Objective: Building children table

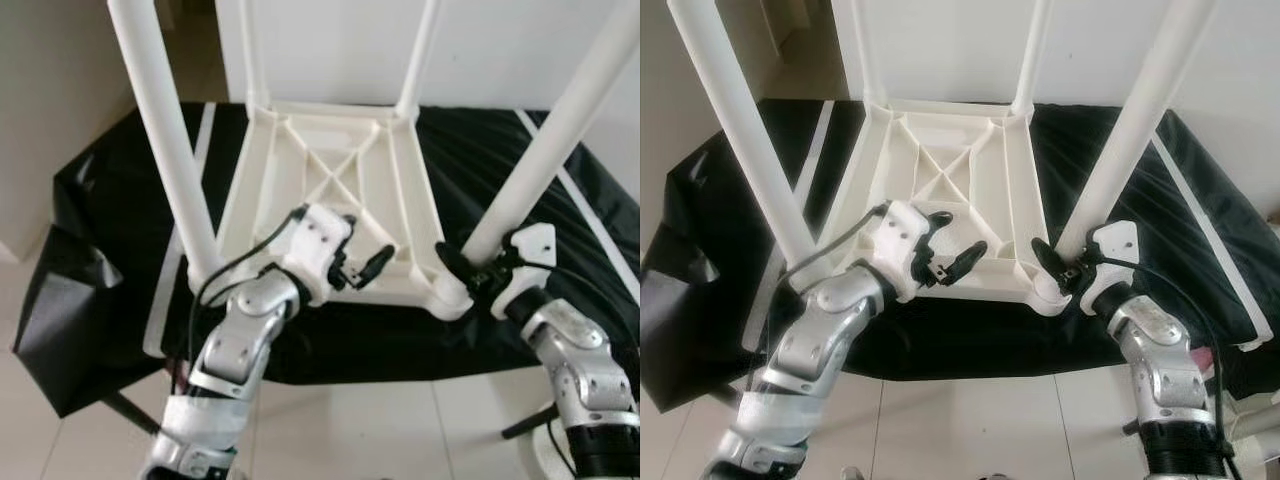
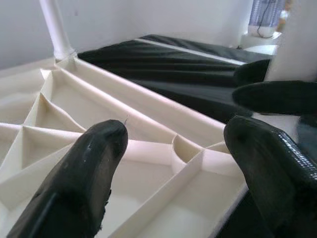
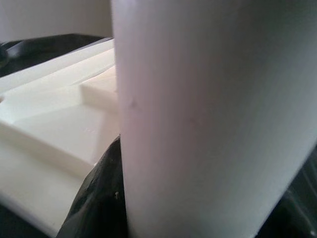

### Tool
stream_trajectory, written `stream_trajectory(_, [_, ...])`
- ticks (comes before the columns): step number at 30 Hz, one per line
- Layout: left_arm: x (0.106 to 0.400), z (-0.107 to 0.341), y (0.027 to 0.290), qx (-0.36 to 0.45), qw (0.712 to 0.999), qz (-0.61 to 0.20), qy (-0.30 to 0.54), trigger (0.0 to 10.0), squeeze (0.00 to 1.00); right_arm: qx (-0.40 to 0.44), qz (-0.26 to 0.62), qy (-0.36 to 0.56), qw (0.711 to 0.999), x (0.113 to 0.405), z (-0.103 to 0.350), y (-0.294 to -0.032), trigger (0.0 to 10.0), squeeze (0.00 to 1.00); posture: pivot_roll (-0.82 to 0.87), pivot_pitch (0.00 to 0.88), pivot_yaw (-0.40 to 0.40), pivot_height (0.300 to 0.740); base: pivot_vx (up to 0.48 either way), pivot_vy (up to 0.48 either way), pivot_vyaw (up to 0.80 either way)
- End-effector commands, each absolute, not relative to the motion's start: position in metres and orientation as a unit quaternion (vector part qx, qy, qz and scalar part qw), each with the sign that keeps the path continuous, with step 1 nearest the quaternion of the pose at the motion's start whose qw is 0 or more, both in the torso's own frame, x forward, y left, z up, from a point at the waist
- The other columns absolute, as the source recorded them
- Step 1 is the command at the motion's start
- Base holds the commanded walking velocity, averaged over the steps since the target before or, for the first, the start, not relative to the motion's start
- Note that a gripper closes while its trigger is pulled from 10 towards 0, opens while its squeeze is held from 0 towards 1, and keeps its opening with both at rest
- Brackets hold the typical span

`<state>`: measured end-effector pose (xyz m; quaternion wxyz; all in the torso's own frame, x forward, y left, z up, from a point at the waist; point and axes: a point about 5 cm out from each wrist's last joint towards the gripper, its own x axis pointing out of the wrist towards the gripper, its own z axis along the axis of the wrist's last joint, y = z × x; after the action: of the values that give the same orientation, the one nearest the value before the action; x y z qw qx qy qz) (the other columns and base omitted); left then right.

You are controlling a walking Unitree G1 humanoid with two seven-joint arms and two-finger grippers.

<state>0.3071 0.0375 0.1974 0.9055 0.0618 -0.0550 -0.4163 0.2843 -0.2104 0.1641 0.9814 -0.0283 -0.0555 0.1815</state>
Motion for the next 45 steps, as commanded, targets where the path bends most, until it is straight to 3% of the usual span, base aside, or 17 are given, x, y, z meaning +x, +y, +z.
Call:
stream_trajectory(1, [0.317,0.201,0.035,0.058,0.914,-0.4,-0.025,10.0,0.0,-0.005,0.15,-0.02,0.988,0.279,0.147,-0.21,10.0,0.0,-0.05,0.12,-0.044,0.74,0.0,0.0,0.0])
stream_trajectory(5, [0.321,0.208,0.032,0.086,0.911,-0.404,-0.014,10.0,0.0,-0.001,0.119,-0.016,0.993,0.276,0.144,-0.212,10.0,0.0,-0.06,0.137,-0.045,0.74,0.0,0.0,0.0])
stream_trajectory(9, [0.318,0.225,0.022,0.159,0.882,-0.443,-0.019,10.0,0.0,0.007,0.077,-0.008,0.997,0.273,0.137,-0.211,10.0,0.0,-0.06,0.152,-0.043,0.74,0.0,0.0,0.0])
stream_trajectory(12, [0.318,0.24,0.019,0.155,0.882,-0.444,-0.025,10.0,0.0,0.013,0.073,-0.005,0.997,0.272,0.136,-0.207,10.0,0.0,-0.06,0.164,-0.045,0.74,0.0,0.0,0.0])
stream_trajectory(14, [0.32,0.256,0.015,0.16,0.883,-0.44,-0.031,10.0,0.0,0.022,0.062,-0.003,0.998,0.27,0.136,-0.205,10.0,1.0,-0.06,0.176,-0.052,0.74,0.0,0.0,0.0])
stream_trajectory(23, [0.326,0.311,0.01,0.195,0.889,-0.41,-0.064,10.0,0.0,0.044,0.055,0.015,0.997,0.256,0.133,-0.202,10.0,0.97,-0.04,0.247,-0.077,0.74,0.0,0.0,0.0])
stream_trajectory(24, [0.325,0.318,0.01,0.196,0.889,-0.407,-0.071,10.0,0.0,0.045,0.059,0.018,0.997,0.254,0.133,-0.203,10.0,0.0,-0.04,0.275,-0.076,0.74,0.0,0.0,0.0])
stream_trajectory(45, [0.31,0.381,0.005,0.215,0.884,-0.388,-0.143,10.0,0.0,0.029,0.07,0.006,0.997,0.252,0.148,-0.211,10.0,0.0,-0.02,0.301,-0.11,0.74,0.0,0.0,0.0])
